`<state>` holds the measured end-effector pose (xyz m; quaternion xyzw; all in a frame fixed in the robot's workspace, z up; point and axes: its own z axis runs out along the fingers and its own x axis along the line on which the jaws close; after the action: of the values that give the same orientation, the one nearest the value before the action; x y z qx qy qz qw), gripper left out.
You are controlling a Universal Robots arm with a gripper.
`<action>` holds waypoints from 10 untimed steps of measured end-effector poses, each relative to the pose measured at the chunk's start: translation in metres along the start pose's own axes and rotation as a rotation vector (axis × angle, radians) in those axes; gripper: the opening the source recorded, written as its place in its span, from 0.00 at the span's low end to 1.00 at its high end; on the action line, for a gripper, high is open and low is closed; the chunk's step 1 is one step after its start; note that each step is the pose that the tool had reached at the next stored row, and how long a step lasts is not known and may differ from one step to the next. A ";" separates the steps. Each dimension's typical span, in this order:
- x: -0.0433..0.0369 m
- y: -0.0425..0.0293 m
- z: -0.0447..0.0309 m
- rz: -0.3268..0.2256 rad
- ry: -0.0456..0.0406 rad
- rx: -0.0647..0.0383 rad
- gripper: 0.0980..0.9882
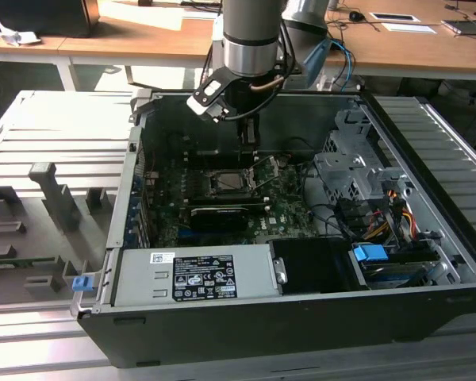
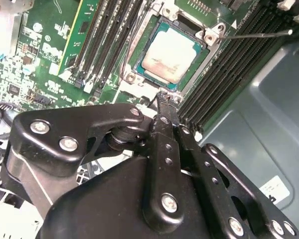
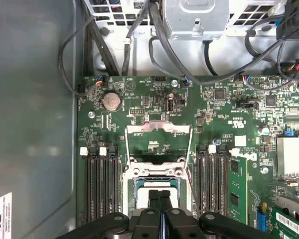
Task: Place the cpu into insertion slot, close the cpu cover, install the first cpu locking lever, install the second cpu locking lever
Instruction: 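Close the cpu cover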
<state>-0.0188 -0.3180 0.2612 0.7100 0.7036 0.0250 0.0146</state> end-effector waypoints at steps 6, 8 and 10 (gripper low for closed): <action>0.0002 0.0229 0.0011 0.000 -0.0001 0.002 0.01; 0.0003 0.0262 0.0013 0.000 0.0000 0.002 0.01; 0.0003 0.0305 0.0015 0.000 -0.0001 0.002 0.01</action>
<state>0.0117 -0.3180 0.2614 0.7100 0.7036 0.0242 0.0139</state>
